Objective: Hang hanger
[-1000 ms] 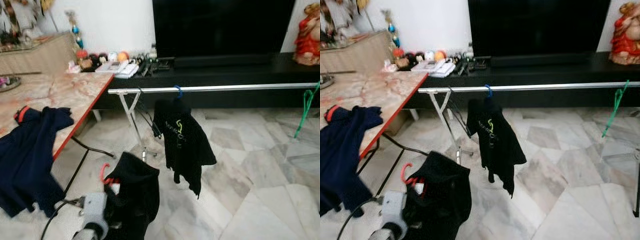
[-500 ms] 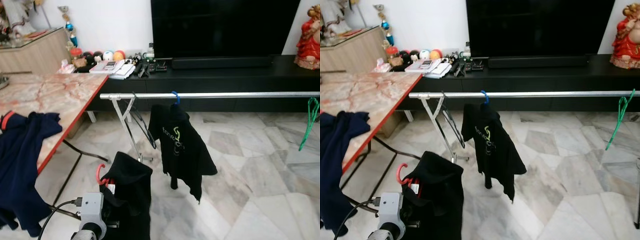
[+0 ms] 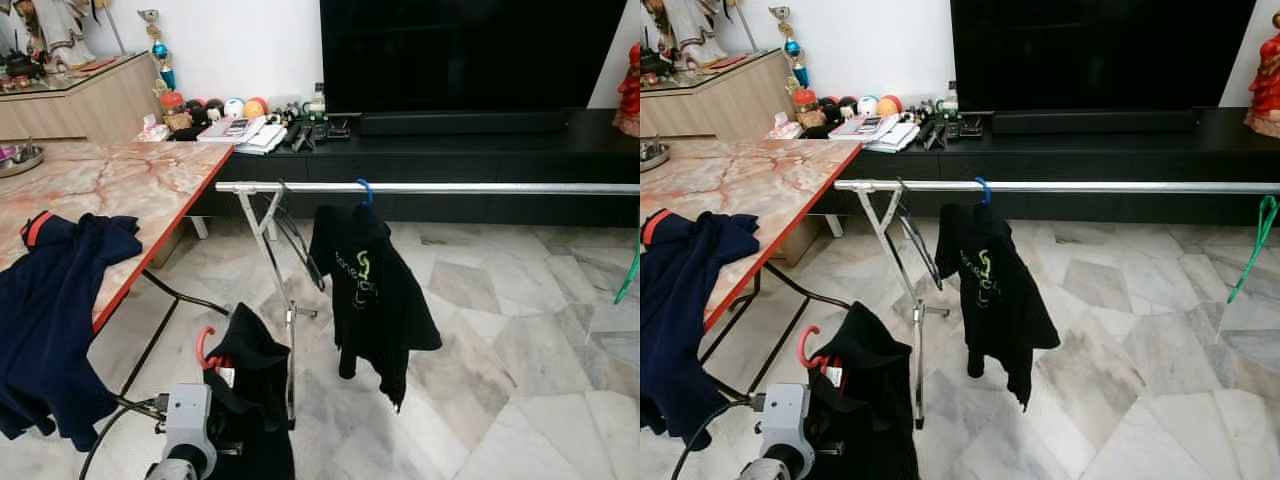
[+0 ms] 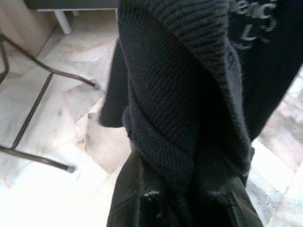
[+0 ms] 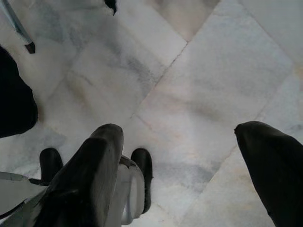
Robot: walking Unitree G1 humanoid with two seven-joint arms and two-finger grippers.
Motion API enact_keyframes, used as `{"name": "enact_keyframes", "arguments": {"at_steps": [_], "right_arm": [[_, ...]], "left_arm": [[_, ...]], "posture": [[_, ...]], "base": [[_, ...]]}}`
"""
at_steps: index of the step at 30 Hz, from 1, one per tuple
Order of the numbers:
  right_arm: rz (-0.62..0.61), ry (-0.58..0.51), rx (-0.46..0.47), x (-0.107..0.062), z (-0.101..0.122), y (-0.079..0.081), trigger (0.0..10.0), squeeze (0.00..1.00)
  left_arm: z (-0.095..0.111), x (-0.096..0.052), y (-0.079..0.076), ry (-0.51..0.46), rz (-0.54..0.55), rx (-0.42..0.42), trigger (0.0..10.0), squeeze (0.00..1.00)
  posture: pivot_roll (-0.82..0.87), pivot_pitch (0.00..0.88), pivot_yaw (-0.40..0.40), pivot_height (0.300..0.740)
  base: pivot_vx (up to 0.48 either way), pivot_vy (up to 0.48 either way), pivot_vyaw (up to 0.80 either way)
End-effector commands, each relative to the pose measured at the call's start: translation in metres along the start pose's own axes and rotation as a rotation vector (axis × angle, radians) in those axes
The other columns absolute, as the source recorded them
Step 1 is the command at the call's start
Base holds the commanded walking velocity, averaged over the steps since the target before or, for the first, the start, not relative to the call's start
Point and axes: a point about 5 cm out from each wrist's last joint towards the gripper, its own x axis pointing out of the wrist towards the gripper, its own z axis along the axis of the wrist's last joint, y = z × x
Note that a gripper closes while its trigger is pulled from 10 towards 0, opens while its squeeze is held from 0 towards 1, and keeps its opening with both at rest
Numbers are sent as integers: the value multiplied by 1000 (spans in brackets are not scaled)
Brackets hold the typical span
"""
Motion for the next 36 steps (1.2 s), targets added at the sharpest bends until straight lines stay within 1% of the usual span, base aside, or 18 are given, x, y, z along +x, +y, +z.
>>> {"name": "enact_keyframes", "arguments": {"at_steps": [1,19,24,31,33,36], "right_arm": [[-5,13,-6,-1,-3,-2,10000,0],[-3,7,-13,-1,-1,-2,10000,0],[-4,-14,5,0,3,-2,10000,0],[-7,-2,-3,0,1,-3,10000,0],[-7,0,-3,0,1,-3,10000,0],[-7,3,-5,0,1,-3,10000,0]], "left_arm": [[7,1,-1,-31,-4,18,10000,0],[9,2,-4,-39,-18,15,10000,0],[10,2,-5,-43,-26,16,10000,0],[11,3,-8,-48,-37,21,10000,0],[11,2,-9,-50,-45,29,10000,0],[10,2,-11,-52,-53,35,10000,0]], "posture": [[-21,40,81,740],[-16,40,81,740],[-17,42,83,740],[-16,43,83,740],[-17,42,83,740],[-17,42,83,740]], "base": [[0,-480,0],[0,-480,0],[0,-480,0],[0,-480,0],[0,-322,0],[0,0,0]]}}
